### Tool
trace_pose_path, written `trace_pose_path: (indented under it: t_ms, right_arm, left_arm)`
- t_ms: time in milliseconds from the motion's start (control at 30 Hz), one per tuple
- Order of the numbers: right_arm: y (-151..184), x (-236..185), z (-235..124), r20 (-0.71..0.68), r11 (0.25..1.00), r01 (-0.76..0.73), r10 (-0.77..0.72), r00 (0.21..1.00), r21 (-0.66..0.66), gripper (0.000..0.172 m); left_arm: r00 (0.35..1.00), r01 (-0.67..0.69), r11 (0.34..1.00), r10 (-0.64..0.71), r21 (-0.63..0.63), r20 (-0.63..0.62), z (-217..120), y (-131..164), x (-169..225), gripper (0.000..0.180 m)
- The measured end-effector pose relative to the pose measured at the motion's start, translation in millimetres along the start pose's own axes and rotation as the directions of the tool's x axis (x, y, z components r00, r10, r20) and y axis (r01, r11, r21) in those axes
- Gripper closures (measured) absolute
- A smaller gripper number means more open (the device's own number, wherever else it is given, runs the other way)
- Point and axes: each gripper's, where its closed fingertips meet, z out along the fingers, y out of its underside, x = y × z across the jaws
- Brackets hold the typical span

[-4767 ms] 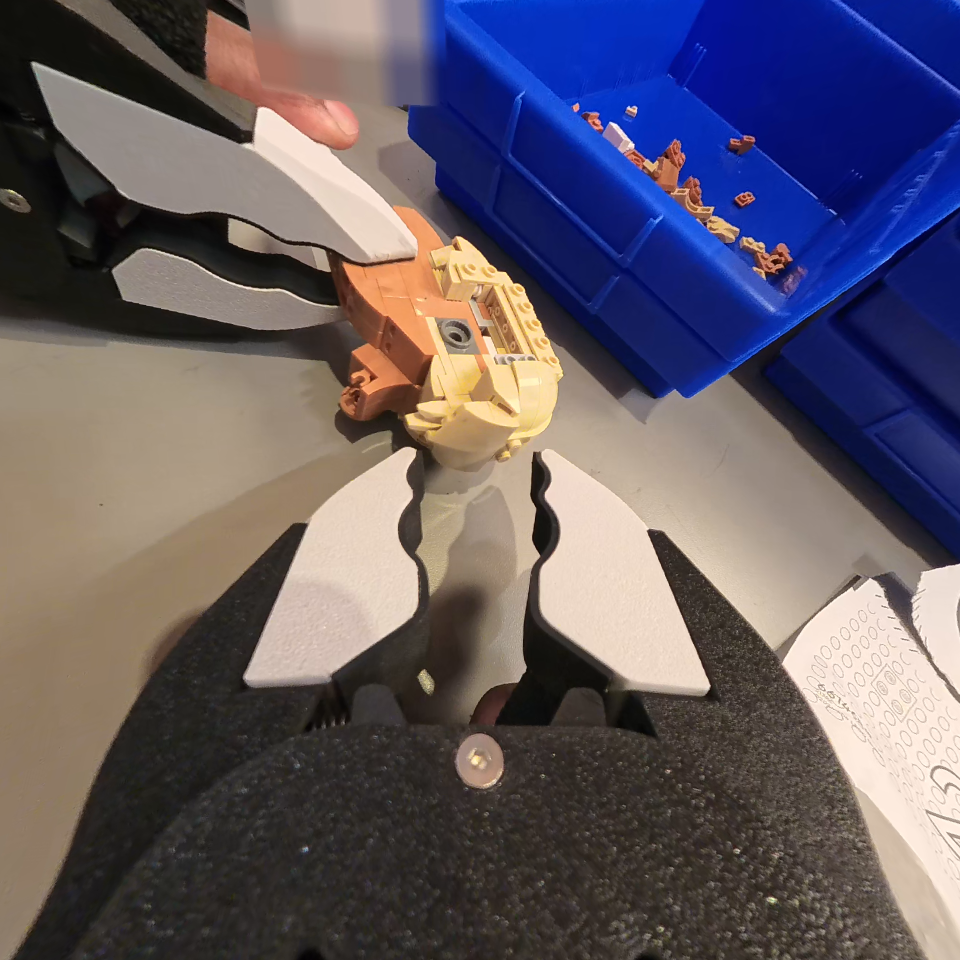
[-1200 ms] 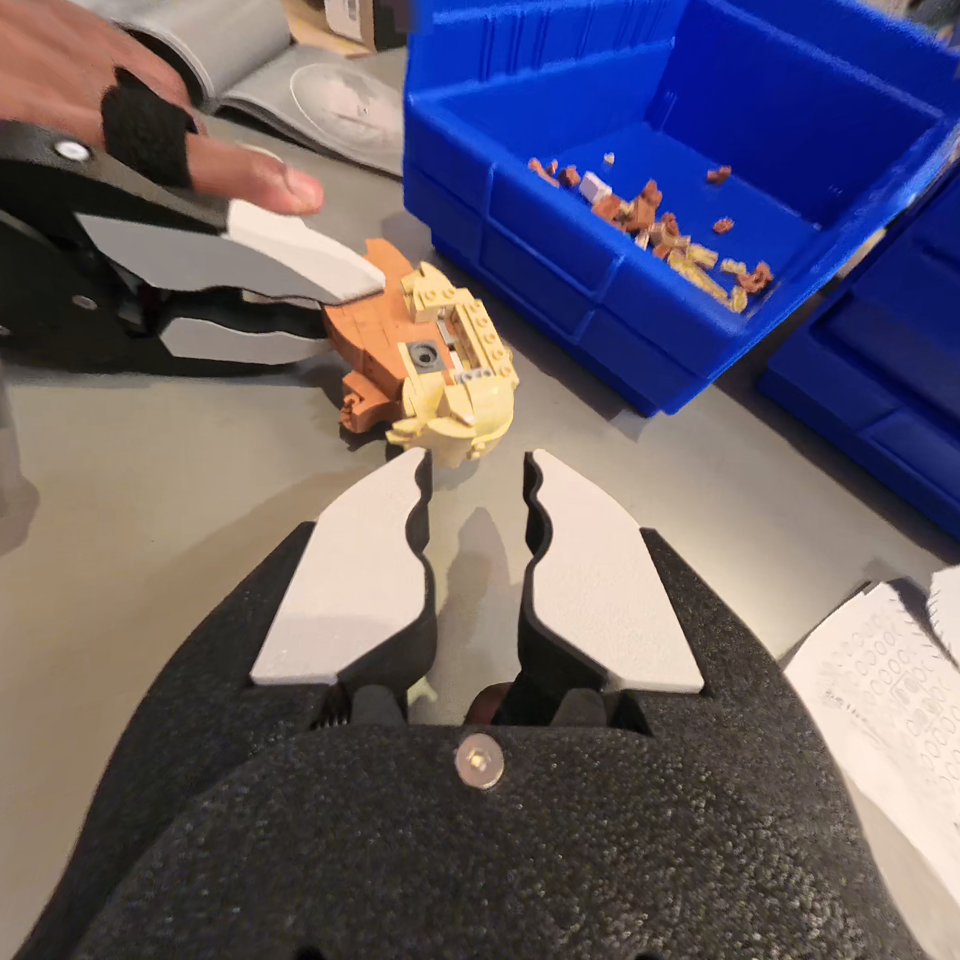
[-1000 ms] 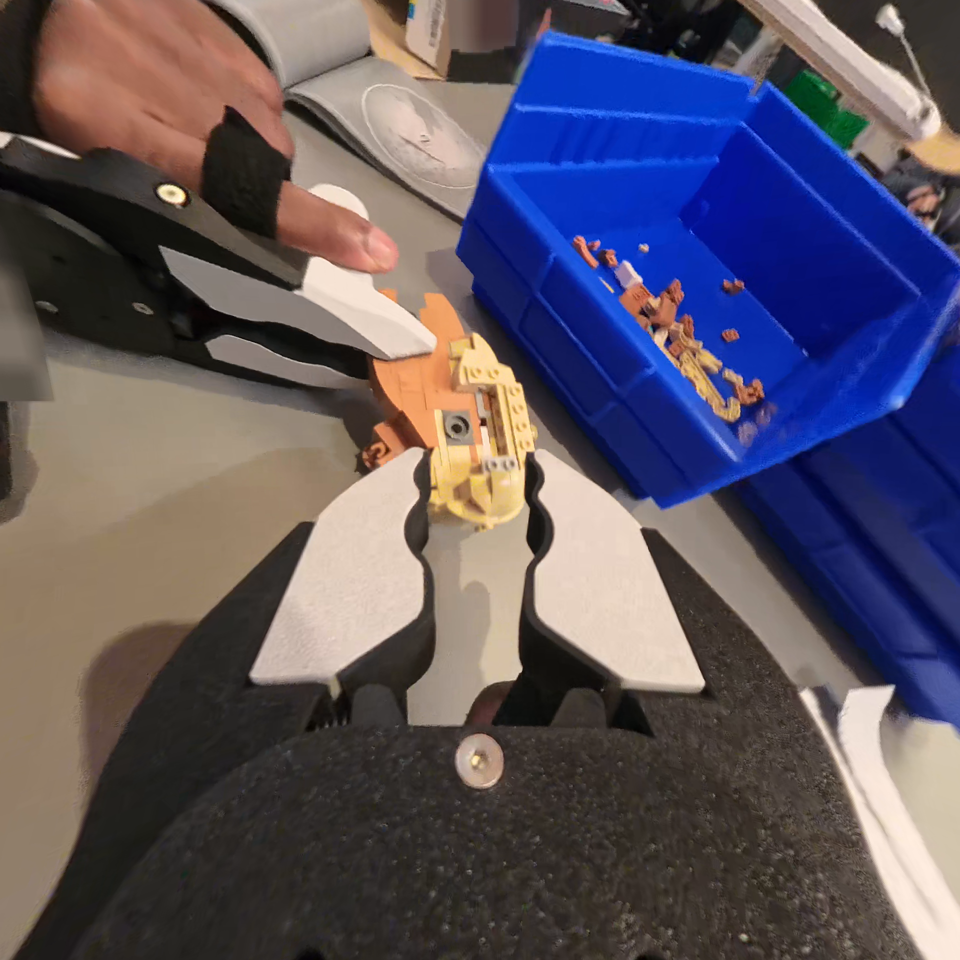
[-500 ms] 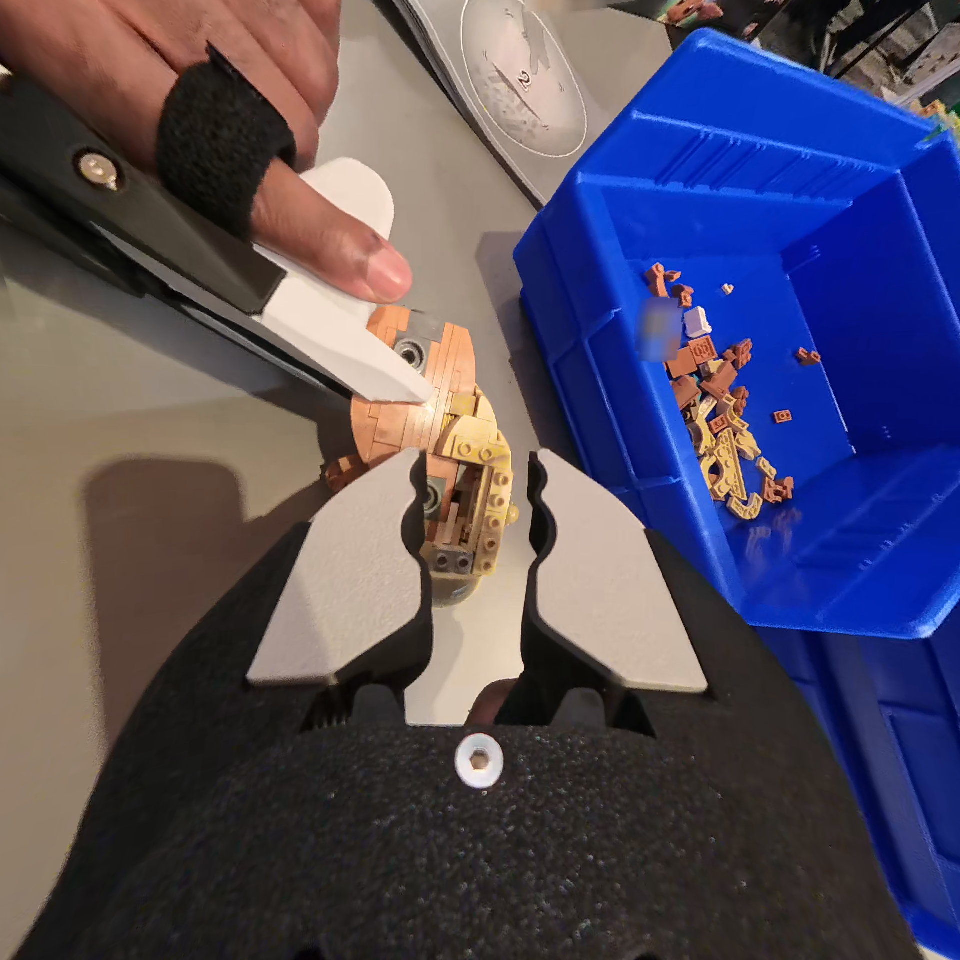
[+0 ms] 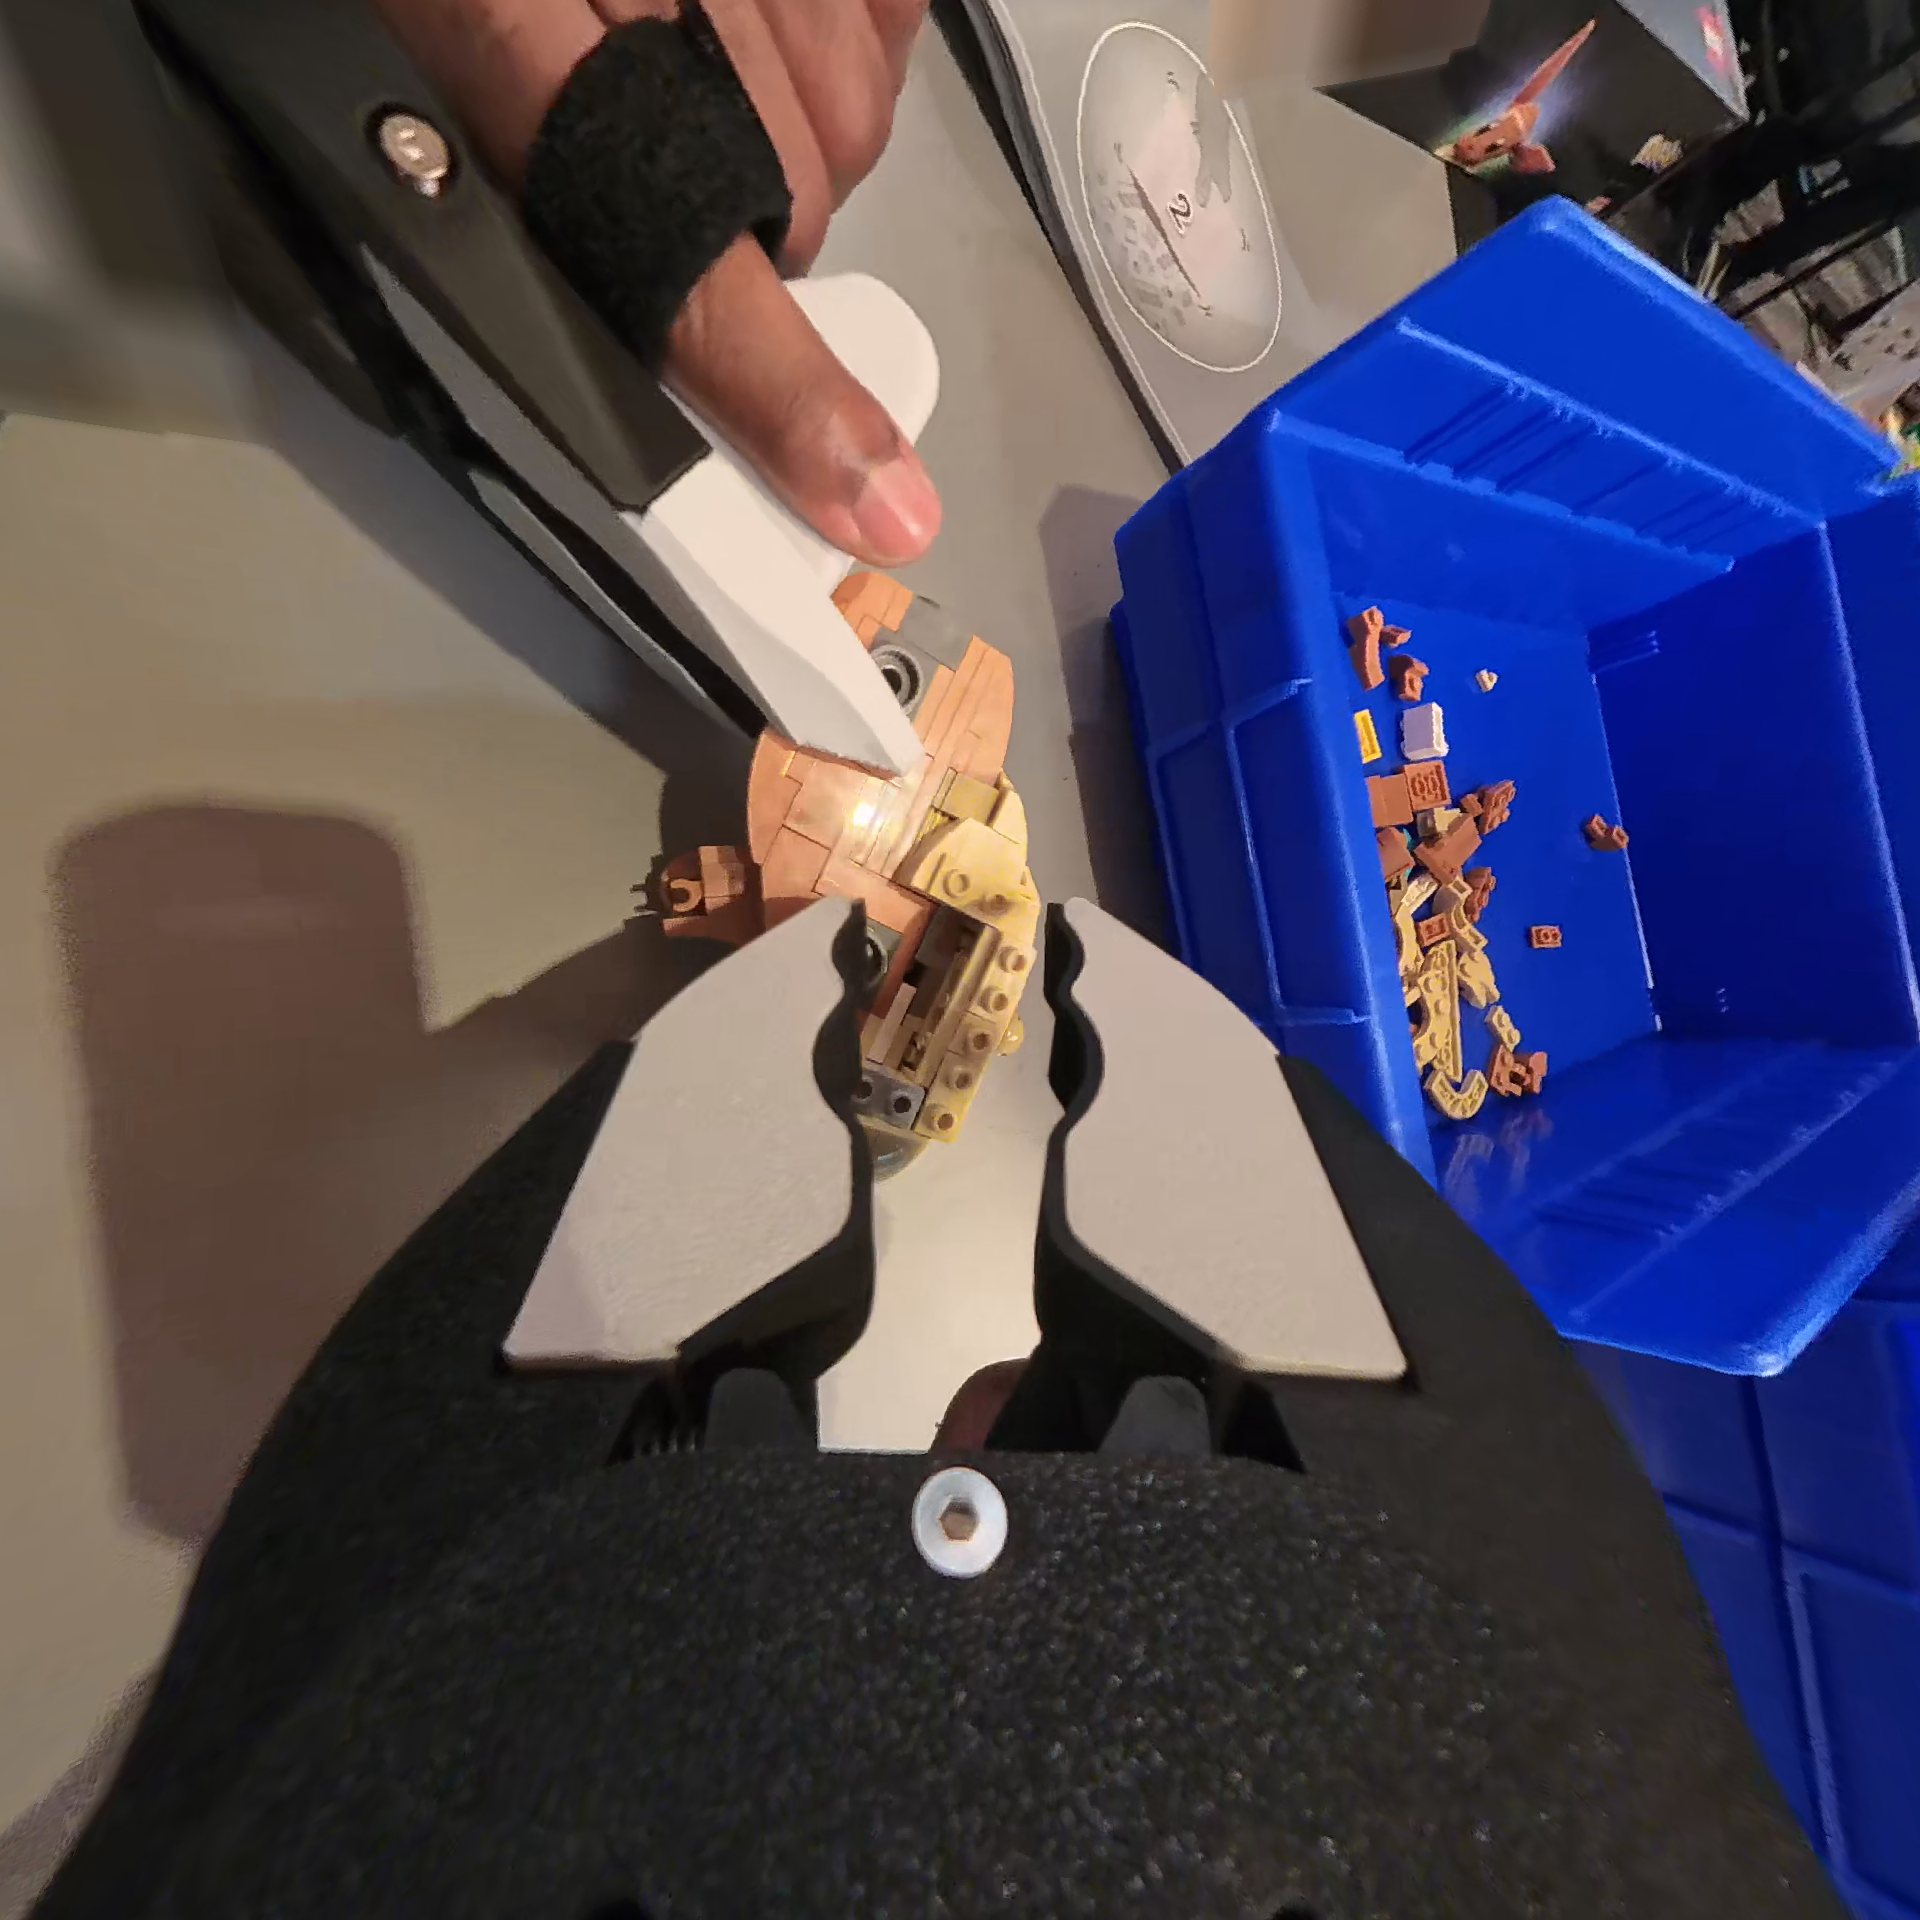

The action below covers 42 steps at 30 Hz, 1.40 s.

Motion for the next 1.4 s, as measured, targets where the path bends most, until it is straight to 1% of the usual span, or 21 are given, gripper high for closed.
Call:
trace_pose_path:
  t_ms: [133,333,467,567,733,933,1167,1400]
  right_arm:
    - [-0.7,3.4,-0.3,-0.021,0.995,0.102,-0.102,0.995,-0.007,0.151]
    - [-3.6,6.8,0.0,-0.031,0.963,0.267,-0.268,0.963,-0.033,0.157]
    - [-4.2,7.2,4.2,-0.003,0.939,0.341,-0.341,0.94,-0.051,0.159]
    - [1.9,7.3,8.5,0.047,0.912,0.399,-0.396,0.917,-0.098,0.16]
    - [0.6,8.9,11.5,0.114,0.864,0.489,-0.477,0.872,-0.123,0.159]
    - [-1.3,8.1,11.7,0.158,0.81,0.573,-0.554,0.817,-0.127,0.16]
    - [-3.2,6.2,15.2,0.172,0.753,0.643,-0.621,0.765,-0.14,0.159]
    - [-2.1,9.0,17.3,0.195,0.727,0.659,-0.629,0.752,-0.193,0.16]
  left_arm:
    - [0.999,0.043,0.999,-0.042,0.027,-0.013,-0.2,-1.1,1.6,0.163]
    - [0.996,0.081,0.994,-0.079,0.069,-0.031,-1.0,-4.2,3.4,0.163]
    - [0.995,0.091,0.993,-0.088,0.07,-0.04,0.2,-2.9,4.7,0.162]
    - [0.996,0.08,0.994,-0.078,0.076,-0.036,0.9,-3.2,4.4,0.162]
    - [0.997,0.073,0.993,-0.069,0.092,-0.044,1.5,-3.7,5.6,0.163]
    - [0.995,0.085,0.989,-0.079,0.12,-0.055,2.4,-3.7,6.3,0.163]
    - [0.992,0.113,0.981,-0.101,0.161,-0.08,1.9,-4.5,8.0,0.163]
    - [0.988,0.137,0.979,-0.125,0.15,-0.089,2.9,0.1,7.8,0.162]
